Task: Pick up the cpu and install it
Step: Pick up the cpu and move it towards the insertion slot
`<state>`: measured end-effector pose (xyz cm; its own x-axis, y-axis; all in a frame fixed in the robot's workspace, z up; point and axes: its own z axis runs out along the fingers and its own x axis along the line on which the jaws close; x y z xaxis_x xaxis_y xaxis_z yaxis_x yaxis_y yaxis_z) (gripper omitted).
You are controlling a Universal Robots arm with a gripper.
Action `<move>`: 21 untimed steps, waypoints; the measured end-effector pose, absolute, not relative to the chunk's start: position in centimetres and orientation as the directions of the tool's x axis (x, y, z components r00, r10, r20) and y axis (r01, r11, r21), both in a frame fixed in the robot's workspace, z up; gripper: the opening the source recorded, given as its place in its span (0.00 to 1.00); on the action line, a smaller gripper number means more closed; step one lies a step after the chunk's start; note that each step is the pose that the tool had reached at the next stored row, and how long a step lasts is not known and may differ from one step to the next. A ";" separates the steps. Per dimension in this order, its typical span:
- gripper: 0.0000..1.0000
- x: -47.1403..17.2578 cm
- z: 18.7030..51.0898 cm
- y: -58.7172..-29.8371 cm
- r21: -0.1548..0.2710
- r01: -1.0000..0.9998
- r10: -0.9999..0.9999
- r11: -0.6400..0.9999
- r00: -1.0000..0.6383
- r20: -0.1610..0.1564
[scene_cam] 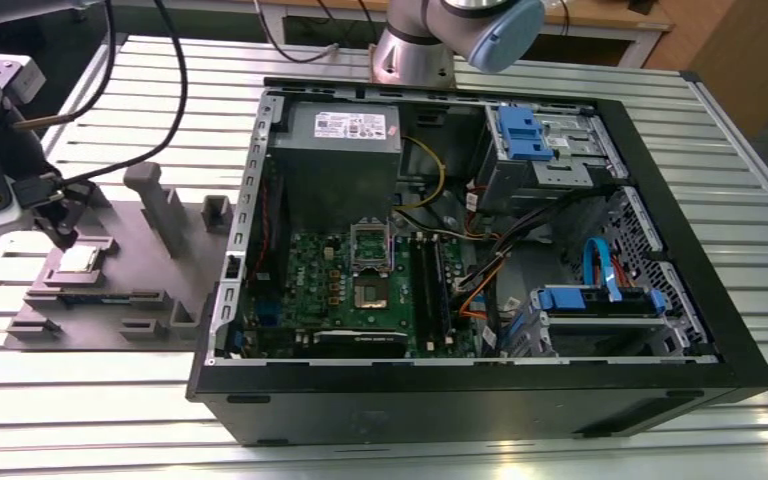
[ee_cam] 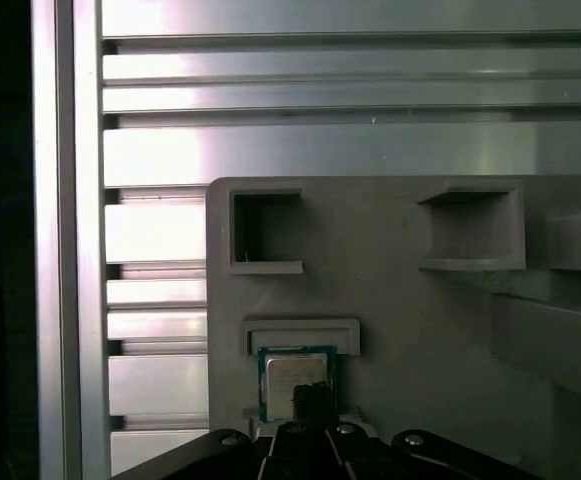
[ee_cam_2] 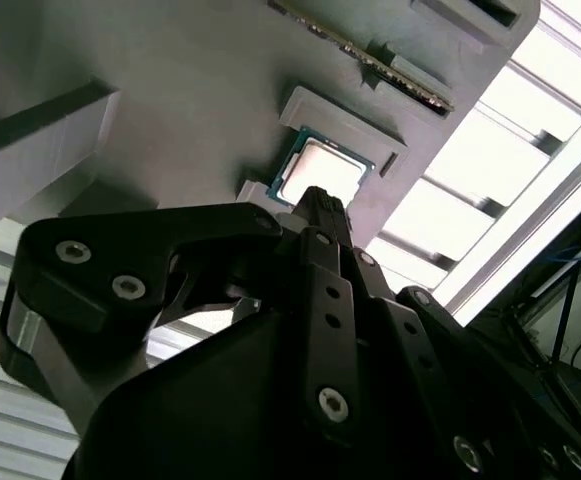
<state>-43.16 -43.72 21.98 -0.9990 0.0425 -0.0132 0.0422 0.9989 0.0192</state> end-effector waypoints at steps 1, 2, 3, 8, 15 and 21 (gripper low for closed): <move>0.10 -43.1 21.8 -43.7 0.019 0.042 0.043 0.999 -0.999 -0.013; 0.10 -43.1 21.6 -43.7 0.019 0.042 0.042 0.999 -0.999 -0.013; 0.10 -43.1 21.5 -43.7 0.019 0.042 0.042 0.999 -0.999 -0.013; 0.10 -43.1 21.2 -43.7 0.019 0.042 0.042 0.999 -0.999 -0.013; 0.10 -43.1 20.6 -43.7 0.018 0.042 0.042 0.999 -0.999 -0.013; 0.10 -43.1 20.6 -43.7 0.018 0.042 0.042 0.999 -0.999 -0.013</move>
<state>-43.13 -43.73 20.57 -0.9990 0.0423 -0.0132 0.0421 0.9989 0.0181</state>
